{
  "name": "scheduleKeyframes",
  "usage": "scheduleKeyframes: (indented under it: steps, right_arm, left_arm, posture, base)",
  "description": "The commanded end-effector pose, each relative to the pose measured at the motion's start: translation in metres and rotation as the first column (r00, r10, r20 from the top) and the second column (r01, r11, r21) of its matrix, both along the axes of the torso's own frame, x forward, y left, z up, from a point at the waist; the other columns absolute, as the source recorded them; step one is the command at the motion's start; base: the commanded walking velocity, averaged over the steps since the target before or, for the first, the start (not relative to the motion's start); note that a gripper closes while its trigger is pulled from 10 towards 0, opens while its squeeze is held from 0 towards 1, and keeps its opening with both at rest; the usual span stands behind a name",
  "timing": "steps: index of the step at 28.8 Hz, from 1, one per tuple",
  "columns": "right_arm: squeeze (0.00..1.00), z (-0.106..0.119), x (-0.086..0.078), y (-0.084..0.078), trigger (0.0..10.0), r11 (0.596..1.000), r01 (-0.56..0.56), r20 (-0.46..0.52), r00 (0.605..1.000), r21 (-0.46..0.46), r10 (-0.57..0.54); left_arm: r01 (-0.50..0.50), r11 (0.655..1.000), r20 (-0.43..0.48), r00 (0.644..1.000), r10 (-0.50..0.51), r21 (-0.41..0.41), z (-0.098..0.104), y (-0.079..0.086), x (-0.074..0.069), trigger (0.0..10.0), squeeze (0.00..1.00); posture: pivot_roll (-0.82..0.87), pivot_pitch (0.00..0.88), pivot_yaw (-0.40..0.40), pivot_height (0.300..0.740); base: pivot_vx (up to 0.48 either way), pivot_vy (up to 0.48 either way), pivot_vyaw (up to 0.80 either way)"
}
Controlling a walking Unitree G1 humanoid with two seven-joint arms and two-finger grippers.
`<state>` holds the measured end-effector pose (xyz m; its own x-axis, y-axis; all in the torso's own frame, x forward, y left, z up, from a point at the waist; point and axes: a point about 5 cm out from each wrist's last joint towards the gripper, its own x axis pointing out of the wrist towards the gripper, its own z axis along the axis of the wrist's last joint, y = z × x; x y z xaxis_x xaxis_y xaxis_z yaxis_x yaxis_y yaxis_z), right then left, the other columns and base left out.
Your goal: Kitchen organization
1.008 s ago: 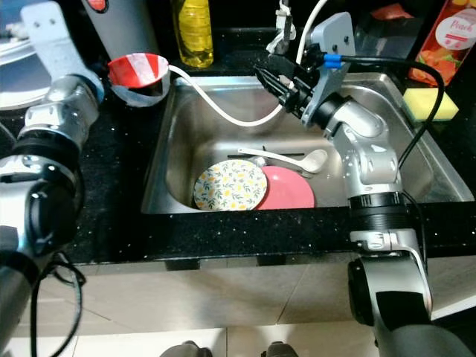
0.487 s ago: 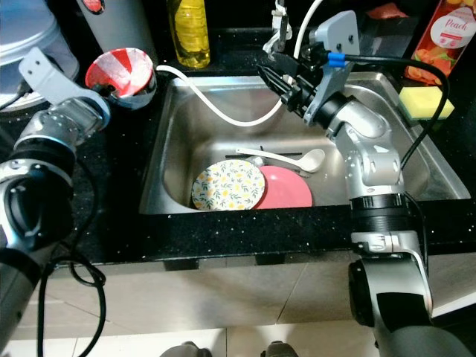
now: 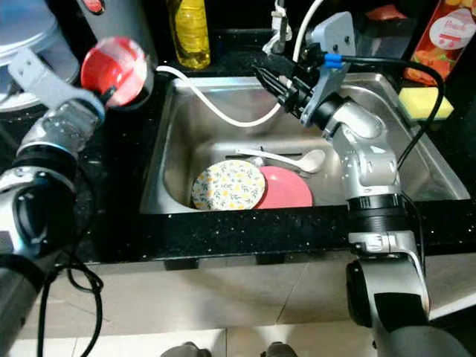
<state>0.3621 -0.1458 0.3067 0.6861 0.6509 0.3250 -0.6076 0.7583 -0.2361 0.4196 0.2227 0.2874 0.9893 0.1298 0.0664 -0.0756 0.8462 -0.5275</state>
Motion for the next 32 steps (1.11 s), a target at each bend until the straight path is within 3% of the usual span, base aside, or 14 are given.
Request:
scheduleKeyframes:
  steps: [1,2,3,6,10,12,14,17,20,21,25,27,31,32]
  right_arm:
    - [0.00,0.000,0.000,0.002,10.0,1.000,-0.010,-0.003,1.000,-0.003,0.010]
    - [0.00,0.000,0.000,0.002,10.0,1.000,-0.010,-0.003,1.000,-0.003,0.010]
    - [0.00,-0.001,0.000,0.002,10.0,1.000,-0.010,-0.003,1.000,-0.003,0.010]
    - [0.00,0.000,0.000,0.002,10.0,1.000,-0.011,-0.001,1.000,-0.002,0.011]
    - [0.00,0.005,-0.003,0.001,10.0,0.999,-0.037,0.016,0.999,0.028,0.037]
    - [0.00,0.005,-0.004,0.000,10.0,0.999,-0.039,0.018,0.999,0.035,0.038]
    - [0.00,0.003,-0.001,-0.010,10.0,0.998,0.069,0.012,0.998,0.001,-0.069]
    - [0.00,0.000,0.001,-0.018,10.0,0.989,0.146,0.005,0.989,-0.018,-0.146]
    - [0.00,-0.003,-0.002,-0.030,10.0,0.973,0.216,0.030,0.976,-0.079,-0.214]
    - [0.00,-0.003,-0.002,-0.030,10.0,0.973,0.216,0.030,0.976,-0.079,-0.214]
    - [0.00,-0.022,-0.001,-0.048,10.0,0.929,0.330,-0.008,0.942,-0.166,-0.336]
    - [0.00,-0.026,-0.001,-0.051,10.0,0.923,0.346,-0.020,0.935,-0.168,-0.354]
    - [0.00,-0.033,-0.004,-0.051,10.0,0.921,0.363,-0.044,0.927,-0.142,-0.372]
    - [0.00,-0.035,-0.004,-0.051,10.0,0.920,0.370,-0.046,0.925,-0.128,-0.378]
  left_arm:
    - [0.085,0.987,0.119,0.988,-0.101,0.133,0.021,-0.020,-0.001,10.0,0.00]
    - [0.085,0.987,0.119,0.988,-0.101,0.133,0.021,-0.020,-0.001,10.0,0.00]
    - [0.182,0.961,0.174,0.960,-0.220,0.210,0.034,-0.042,-0.005,10.0,0.00]
    - [0.260,0.938,0.173,0.937,-0.303,0.231,0.036,-0.060,-0.006,10.0,0.00]
    - [0.368,0.894,0.084,0.913,-0.400,0.257,0.023,-0.084,-0.002,10.0,0.00]
    - [0.387,0.885,0.073,0.906,-0.417,0.258,0.020,-0.088,-0.002,10.0,0.00]
    - [0.425,0.842,-0.017,0.895,-0.445,0.333,0.007,-0.104,0.000,10.0,0.00]
    - [0.468,0.814,-0.054,0.875,-0.480,0.345,0.001,-0.114,0.000,10.0,0.00]
    - [0.560,0.759,-0.104,0.822,-0.560,0.333,-0.009,-0.131,-0.004,10.0,0.00]
    - [0.560,0.759,-0.104,0.822,-0.560,0.333,-0.009,-0.131,-0.004,10.0,0.00]
    - [0.677,0.636,-0.268,0.734,-0.624,0.372,-0.045,-0.152,-0.009,10.0,0.00]
    - [0.687,0.614,-0.300,0.724,-0.621,0.388,-0.053,-0.154,-0.010,10.0,0.00]
    - [0.684,0.613,-0.354,0.729,-0.585,0.396,-0.074,-0.153,-0.012,10.0,0.00]
    - [0.681,0.622,-0.366,0.732,-0.574,0.386,-0.079,-0.151,-0.012,10.0,0.77]
  posture:
    - [-0.02,0.066,0.032,0.740]
    - [-0.02,0.066,0.032,0.740]
    - [-0.02,0.062,0.032,0.740]
    - [-0.01,0.057,0.033,0.740]
    - [-0.02,0.051,0.039,0.740]
    - [-0.02,0.051,0.039,0.740]
    - [-0.02,0.053,0.048,0.740]
    - [-0.03,0.055,0.052,0.740]
    - [-0.04,0.060,0.063,0.740]
    - [-0.04,0.060,0.063,0.740]
    - [-0.07,0.068,0.088,0.740]
    - [-0.08,0.072,0.099,0.740]
    - [-0.09,0.077,0.111,0.740]
    - [-0.09,0.078,0.112,0.740]
  base:
    - [0.000,0.000,0.00]
    - [0.000,0.000,0.00]
    - [0.000,0.000,0.00]
    - [0.000,0.000,0.00]
    - [0.000,0.000,0.00]
    - [0.000,0.000,0.00]
    - [0.000,0.000,0.00]
    - [0.000,0.000,0.00]
    - [0.000,0.000,0.00]
    - [0.000,0.000,0.00]
    - [0.000,0.000,0.00]
    - [0.000,0.000,0.00]
    - [0.000,0.000,0.00]
    - [0.000,0.000,0.00]
